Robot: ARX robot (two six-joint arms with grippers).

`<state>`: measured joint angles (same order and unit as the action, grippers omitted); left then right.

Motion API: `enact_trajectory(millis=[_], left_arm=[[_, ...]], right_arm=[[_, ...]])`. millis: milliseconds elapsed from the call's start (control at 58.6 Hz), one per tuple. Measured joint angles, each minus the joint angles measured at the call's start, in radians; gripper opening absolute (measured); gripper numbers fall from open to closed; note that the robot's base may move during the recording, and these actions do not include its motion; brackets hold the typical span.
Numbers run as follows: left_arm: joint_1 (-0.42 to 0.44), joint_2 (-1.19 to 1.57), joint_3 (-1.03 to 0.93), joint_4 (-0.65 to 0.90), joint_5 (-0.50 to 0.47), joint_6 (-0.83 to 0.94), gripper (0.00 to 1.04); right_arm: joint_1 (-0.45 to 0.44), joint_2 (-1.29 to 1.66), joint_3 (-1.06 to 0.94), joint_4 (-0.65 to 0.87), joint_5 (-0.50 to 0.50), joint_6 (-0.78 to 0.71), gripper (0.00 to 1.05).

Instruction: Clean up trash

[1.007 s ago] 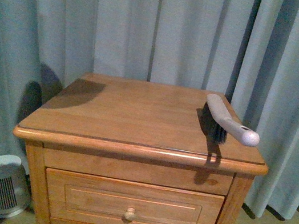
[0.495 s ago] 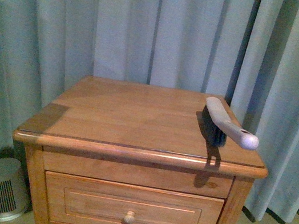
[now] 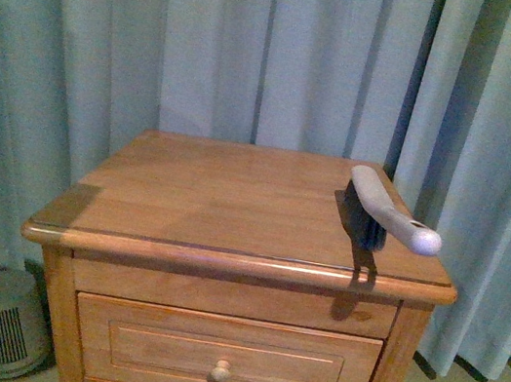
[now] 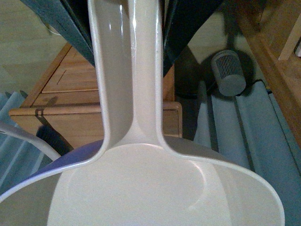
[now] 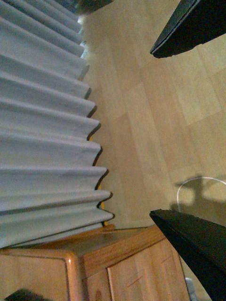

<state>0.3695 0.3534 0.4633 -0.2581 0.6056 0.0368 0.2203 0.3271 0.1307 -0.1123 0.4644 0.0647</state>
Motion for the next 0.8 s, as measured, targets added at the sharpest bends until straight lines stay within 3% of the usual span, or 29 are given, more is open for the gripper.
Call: enact_trajectory(millis=[154, 256, 495, 802], left_arm=[[-0.001, -0.001, -0.001, 0.002, -0.001, -0.002, 0.28], [-0.001, -0.001, -0.001, 0.002, -0.002, -0.004, 0.28], [-0.002, -0.001, -0.001, 0.002, -0.002, -0.005, 0.28], [-0.002, -0.001, -0.001, 0.002, -0.002, -0.005, 0.28]], right_arm=[[0.074, 0.335, 0.249, 0.006, -0.034, 0.030, 0.97], [0.087, 0.578, 0.500, -0.119, -0.108, 0.092, 0.97], [0.148, 1.071, 1.088, -0.348, -0.144, 0.197, 0.97], [0.203, 1.425, 1.382, -0.466, -0.172, 0.298, 0.97]])
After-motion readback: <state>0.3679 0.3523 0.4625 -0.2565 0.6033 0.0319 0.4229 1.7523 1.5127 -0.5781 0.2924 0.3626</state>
